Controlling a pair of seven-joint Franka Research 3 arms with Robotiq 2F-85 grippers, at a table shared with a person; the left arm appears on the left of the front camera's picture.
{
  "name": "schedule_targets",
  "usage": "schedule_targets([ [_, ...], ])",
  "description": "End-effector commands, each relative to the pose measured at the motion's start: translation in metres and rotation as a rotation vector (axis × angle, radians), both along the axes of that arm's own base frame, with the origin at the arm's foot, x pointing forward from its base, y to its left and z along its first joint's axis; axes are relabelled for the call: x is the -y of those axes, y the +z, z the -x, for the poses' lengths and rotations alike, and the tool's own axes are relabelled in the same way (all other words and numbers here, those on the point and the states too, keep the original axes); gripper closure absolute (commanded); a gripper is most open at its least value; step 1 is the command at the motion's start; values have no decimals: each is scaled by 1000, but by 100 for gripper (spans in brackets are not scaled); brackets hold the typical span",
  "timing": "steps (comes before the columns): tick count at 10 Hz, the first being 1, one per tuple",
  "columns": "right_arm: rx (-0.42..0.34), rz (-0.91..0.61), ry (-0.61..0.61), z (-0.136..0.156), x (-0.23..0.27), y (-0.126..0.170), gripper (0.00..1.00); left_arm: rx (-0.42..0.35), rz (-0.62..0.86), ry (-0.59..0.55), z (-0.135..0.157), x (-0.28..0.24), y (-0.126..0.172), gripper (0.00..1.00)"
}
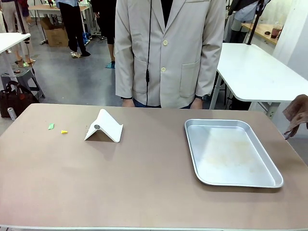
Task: Clean the surface of the table.
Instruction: Clean the area not pointed to by the person.
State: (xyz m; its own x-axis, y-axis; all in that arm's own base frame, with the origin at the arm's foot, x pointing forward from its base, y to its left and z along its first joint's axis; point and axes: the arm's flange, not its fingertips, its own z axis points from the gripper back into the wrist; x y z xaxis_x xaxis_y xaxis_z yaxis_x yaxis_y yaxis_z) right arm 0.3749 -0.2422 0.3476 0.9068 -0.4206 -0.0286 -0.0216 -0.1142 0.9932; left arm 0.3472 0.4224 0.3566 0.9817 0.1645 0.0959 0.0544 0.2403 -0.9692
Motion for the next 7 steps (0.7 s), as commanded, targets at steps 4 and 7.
schedule_targets([
  [4, 6, 3, -2, 1, 1, 3, 90, -15, -3, -27, -2, 7, 3, 78],
  [7, 6, 3, -2, 1, 1, 3, 90, -89, -61, -86, -37, 3, 9, 78],
])
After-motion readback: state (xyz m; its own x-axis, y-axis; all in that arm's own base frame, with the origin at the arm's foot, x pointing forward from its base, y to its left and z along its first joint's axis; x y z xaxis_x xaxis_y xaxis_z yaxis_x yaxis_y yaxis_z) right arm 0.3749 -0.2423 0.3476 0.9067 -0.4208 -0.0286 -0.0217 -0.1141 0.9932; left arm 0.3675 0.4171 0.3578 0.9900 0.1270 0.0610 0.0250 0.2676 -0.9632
